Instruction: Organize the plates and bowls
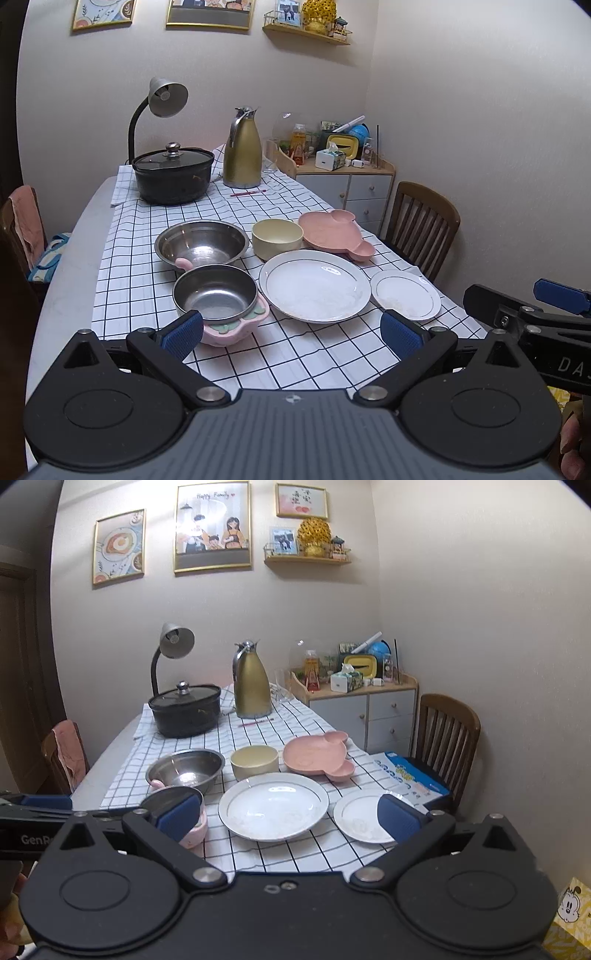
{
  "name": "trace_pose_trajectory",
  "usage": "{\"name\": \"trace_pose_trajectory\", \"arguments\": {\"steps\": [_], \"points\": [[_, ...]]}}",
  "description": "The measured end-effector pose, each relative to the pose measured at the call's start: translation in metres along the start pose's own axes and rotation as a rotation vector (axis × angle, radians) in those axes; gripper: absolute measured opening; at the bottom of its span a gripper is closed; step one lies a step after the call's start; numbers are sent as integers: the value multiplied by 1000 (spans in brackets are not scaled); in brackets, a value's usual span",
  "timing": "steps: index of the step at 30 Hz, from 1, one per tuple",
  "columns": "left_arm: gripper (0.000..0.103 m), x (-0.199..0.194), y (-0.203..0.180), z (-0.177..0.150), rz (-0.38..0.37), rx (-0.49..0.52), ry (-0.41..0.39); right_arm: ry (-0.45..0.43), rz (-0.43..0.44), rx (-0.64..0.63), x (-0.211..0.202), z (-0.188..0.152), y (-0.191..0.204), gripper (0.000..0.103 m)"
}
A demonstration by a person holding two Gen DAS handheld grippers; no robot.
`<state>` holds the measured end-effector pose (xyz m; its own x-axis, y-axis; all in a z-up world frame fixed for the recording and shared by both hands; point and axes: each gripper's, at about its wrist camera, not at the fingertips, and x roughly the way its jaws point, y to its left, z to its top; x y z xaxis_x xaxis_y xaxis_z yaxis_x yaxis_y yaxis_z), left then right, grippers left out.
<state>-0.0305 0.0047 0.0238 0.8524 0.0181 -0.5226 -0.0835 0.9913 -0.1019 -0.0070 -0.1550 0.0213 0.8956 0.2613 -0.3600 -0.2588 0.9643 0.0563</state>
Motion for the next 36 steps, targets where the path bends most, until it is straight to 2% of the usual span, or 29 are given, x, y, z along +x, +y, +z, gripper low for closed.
{"name": "trace_pose_trajectory", "arguments": {"steps": [21,36], "points": [[103,0,1,1,-15,-10,12,18,-40,4,0,0,-1,103],[103,-6,4,3,-10,-7,-33,-17,-37,-8,-4,5,1,103]]}}
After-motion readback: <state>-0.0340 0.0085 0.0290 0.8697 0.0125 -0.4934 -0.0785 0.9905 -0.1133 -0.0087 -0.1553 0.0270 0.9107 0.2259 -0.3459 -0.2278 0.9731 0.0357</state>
